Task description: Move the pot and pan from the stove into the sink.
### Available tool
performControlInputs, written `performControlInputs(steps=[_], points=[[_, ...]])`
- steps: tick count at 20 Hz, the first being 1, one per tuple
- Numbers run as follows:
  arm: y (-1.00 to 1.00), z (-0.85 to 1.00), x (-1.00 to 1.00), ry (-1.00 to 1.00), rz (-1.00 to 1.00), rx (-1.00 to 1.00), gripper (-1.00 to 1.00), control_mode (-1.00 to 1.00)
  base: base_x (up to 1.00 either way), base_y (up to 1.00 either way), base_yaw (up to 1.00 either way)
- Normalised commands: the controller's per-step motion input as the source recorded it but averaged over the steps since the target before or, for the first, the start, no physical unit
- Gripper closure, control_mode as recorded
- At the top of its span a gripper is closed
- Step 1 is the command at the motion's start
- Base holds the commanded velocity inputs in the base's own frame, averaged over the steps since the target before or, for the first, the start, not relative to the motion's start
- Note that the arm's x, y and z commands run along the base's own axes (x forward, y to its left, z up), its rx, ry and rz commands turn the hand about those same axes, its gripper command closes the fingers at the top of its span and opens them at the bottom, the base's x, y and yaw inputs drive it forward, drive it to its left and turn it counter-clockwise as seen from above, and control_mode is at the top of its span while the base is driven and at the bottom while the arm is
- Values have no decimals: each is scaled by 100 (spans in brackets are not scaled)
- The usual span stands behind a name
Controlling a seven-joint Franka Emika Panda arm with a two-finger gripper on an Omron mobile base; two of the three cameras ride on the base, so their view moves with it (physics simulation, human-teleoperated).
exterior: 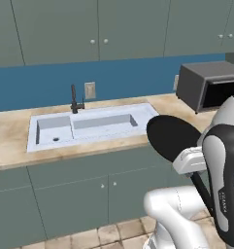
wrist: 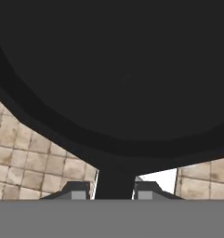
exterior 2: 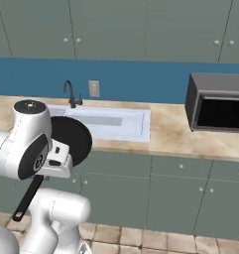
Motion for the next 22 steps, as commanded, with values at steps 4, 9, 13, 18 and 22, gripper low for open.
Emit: performControlInputs(steps=[4,9,13,18,22], points=[[0,0,0,0,0,0,100,100,84,0,5],[0,0,0,0,0,0,100,100,46,0,2],[0,0,0,0,0,0,100,100,17,0,2],[0,0,0,0,0,0,100,100,27,19,2],[0,0,0,0,0,0,100,100,50,27,0]])
